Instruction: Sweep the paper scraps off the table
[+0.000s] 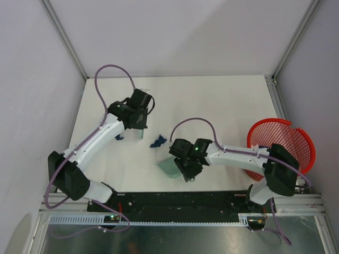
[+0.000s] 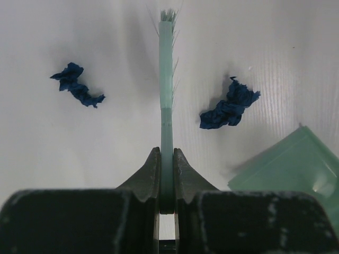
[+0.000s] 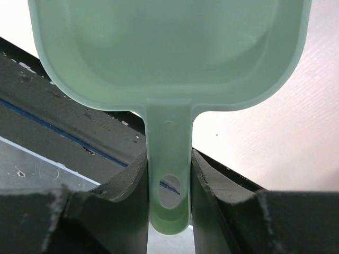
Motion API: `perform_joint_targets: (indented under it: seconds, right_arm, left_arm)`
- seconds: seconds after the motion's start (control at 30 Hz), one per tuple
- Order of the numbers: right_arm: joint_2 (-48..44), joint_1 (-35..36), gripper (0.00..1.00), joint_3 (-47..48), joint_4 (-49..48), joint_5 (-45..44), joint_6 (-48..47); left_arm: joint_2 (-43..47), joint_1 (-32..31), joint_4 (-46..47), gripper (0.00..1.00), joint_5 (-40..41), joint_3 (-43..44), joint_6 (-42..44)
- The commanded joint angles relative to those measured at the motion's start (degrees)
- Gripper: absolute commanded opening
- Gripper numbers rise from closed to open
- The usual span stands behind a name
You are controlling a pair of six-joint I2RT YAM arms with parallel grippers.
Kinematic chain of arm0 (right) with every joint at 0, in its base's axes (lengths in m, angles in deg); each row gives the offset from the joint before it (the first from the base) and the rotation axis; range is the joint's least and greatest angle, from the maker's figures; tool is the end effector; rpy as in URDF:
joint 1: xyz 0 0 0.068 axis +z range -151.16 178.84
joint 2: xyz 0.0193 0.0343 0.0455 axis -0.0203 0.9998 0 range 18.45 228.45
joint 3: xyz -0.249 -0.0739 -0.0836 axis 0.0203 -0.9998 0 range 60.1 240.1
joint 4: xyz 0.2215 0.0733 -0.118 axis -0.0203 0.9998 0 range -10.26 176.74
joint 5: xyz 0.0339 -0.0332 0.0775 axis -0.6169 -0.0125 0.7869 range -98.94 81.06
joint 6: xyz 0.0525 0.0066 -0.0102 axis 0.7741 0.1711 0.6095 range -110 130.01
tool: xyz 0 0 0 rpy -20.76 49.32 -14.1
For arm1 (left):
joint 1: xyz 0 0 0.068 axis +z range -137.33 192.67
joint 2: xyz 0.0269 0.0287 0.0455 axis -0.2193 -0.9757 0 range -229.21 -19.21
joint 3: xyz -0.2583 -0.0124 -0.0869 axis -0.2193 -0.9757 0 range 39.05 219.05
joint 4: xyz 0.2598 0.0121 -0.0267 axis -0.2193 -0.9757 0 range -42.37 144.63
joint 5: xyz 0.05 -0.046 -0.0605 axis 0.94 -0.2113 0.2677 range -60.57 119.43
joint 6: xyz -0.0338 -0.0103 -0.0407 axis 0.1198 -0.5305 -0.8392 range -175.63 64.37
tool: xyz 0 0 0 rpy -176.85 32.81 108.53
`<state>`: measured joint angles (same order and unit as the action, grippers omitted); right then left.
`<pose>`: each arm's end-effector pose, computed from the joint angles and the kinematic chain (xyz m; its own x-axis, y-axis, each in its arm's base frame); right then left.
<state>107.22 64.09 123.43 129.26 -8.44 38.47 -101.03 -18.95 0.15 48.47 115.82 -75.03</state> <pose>0.1210 0.2632 0.2206 -0.7887 -0.5724 -0.2242 -0.6065 0.7842 0.1310 0.2499 -0.1402 0.3202 -0.8101 0.1300 -0.5717 0.0907 0.9912 0.0969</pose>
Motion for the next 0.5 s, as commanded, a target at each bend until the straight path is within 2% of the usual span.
perform_joint_targets:
  seconds: [0.0, 0.47]
  right_arm:
    - [3.0, 0.1, 0.00, 2.5, -1.1, 3.2, -3.4]
    - [8.4, -1.8, 0.00, 6.4, -1.2, 1.9, -6.0]
  left_arm:
    - [-0.4, 0.3, 4.0, 0.00, -2.9, -0.1, 1.5]
    - [-0.9, -0.1, 8.0, 0.00, -10.2, -3.3, -1.2]
